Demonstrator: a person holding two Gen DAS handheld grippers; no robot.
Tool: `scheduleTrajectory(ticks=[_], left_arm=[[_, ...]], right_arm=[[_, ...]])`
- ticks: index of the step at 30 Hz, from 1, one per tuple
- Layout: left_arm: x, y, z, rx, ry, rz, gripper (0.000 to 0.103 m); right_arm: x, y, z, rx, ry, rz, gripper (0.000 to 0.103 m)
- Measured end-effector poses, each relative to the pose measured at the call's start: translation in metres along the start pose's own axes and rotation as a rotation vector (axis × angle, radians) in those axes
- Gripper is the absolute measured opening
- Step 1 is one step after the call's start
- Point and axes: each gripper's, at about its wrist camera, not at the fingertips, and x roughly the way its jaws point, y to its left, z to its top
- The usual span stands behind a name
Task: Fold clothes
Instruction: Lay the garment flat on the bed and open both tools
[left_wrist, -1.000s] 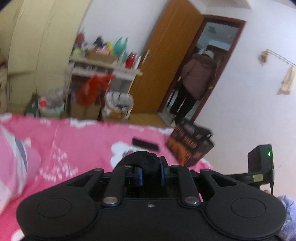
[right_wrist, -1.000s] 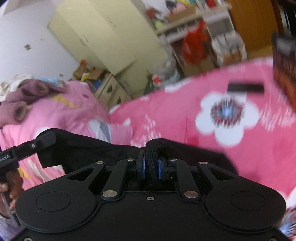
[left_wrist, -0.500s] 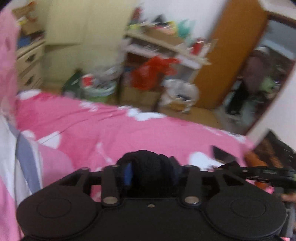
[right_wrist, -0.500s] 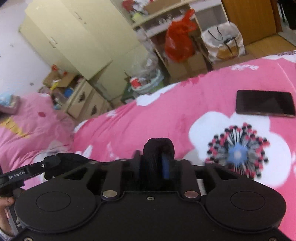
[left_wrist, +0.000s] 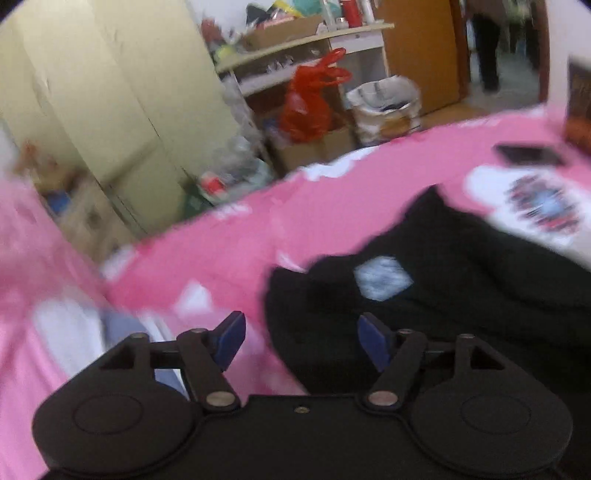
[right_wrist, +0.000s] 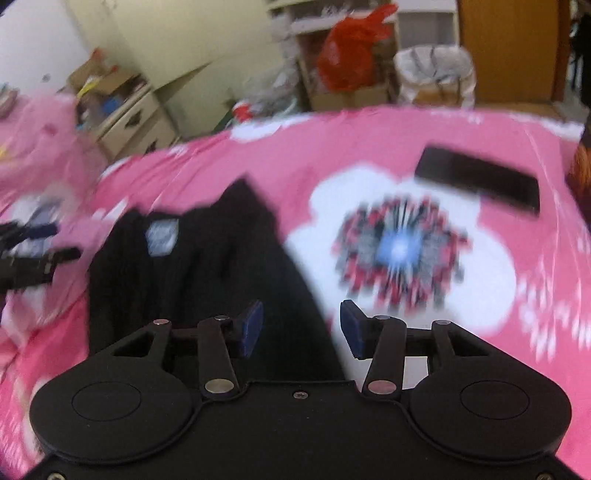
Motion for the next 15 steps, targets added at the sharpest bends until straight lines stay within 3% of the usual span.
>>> scheduleTrajectory(ticks=[4,9,10,15], left_arm=[[-0.051,-0.02,-0.045,-0.014,0.079,-0.094,0.065],[-0.115,-0.073,-0.117,0.077,0.151,-0.143,0.065],[-0.132,-0.095,-0.145,0.114,0.175,-0.165,0.065],[-0.145,-0.156,-0.206,0.216,0.284,-0.191,0.065]], right_arm=[[-0.036,0.0,-0.056,0.005,0.082,0.002,0.046],[-0.073,0.003,-0.128,0.041,0.203,-0.037,0.046],[-0.079,0.005,-0.141,0.051,0.221,-0.044,0.046],[-0.11,0.006,-0.194,0.121,0.25,-0.092,0.048]])
